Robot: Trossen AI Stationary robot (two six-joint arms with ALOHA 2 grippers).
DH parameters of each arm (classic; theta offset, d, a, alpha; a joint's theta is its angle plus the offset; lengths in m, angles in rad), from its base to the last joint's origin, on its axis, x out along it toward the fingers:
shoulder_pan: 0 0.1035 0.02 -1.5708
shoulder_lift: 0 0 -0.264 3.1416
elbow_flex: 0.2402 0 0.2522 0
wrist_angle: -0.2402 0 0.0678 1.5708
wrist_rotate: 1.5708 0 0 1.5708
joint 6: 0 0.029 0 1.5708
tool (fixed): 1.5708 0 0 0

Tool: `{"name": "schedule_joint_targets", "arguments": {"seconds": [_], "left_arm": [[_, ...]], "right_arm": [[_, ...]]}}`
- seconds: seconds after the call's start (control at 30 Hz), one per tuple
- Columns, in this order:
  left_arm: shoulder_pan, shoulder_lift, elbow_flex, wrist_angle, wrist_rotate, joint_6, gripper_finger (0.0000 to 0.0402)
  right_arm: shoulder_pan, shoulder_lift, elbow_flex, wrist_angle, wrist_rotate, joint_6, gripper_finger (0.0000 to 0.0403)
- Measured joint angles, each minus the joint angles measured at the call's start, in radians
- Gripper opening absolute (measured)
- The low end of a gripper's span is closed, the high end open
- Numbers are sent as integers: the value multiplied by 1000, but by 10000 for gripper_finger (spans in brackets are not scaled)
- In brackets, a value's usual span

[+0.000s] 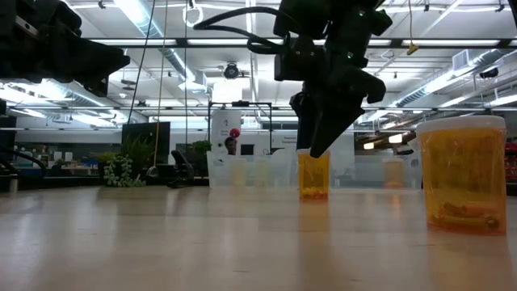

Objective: Pick and place medicine bottles into bin by pill shape (circle, oval)
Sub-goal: Put the big orange pill bottle into the right transparent bin

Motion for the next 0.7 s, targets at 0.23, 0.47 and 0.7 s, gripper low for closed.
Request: {"name": "schedule_joint_targets", "arguments": {"seconds": [0.23, 0.47, 0.7], "left_arm": [[0, 0, 0, 0, 0, 0, 88], [0, 0, 0, 0, 0, 0, 87], [0, 0, 0, 0, 0, 0, 93]], "right_arm": [[-16, 0, -30, 17, 0, 0, 270], [-32, 0, -56, 37, 0, 7, 240], [-32, 0, -50, 41, 0, 8, 222]]}}
